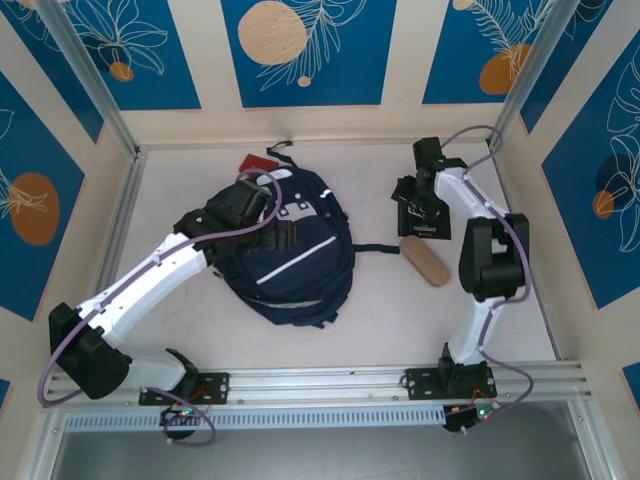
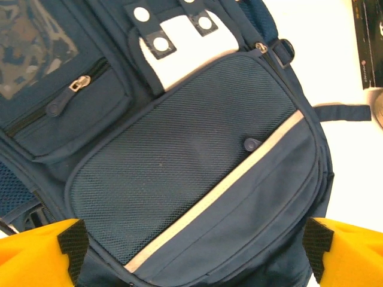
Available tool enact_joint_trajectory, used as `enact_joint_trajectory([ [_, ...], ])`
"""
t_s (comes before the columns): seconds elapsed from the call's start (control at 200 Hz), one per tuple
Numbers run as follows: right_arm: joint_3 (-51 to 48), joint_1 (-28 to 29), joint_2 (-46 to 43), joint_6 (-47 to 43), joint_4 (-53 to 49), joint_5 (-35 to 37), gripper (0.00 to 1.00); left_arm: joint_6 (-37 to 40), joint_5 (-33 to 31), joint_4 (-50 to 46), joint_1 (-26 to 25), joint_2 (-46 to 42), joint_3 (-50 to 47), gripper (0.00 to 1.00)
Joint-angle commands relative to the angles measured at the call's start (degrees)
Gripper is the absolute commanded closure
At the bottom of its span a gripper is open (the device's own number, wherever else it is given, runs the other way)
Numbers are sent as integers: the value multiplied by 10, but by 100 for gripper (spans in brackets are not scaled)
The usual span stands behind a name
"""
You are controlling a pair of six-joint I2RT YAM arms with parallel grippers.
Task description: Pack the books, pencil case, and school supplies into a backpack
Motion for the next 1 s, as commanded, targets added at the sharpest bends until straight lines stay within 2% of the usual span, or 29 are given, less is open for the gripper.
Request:
enact_joint_trajectory([
  [0.0,52,-2,57,-28,-52,19,25,-24,-14,7,14,-26,-18,5],
  [0.245,129,10,150,-27,-96,-7,26,-30,6,9,27,-34,-26,3],
  [0.38,122,17,160,-21,-98,-43,27,-33,28,22,27,-25,-23,3],
  [0.625,96,32,144,-9,-80,-141,30,-32,106,53,27,30,6,3],
  [0.795,89,17,99,-23,-80,-112,30,-36,132,68,27,58,20,3],
  [0.995,57,-68,54,-61,-78,-67,31,-38,153,78,26,69,16,3],
])
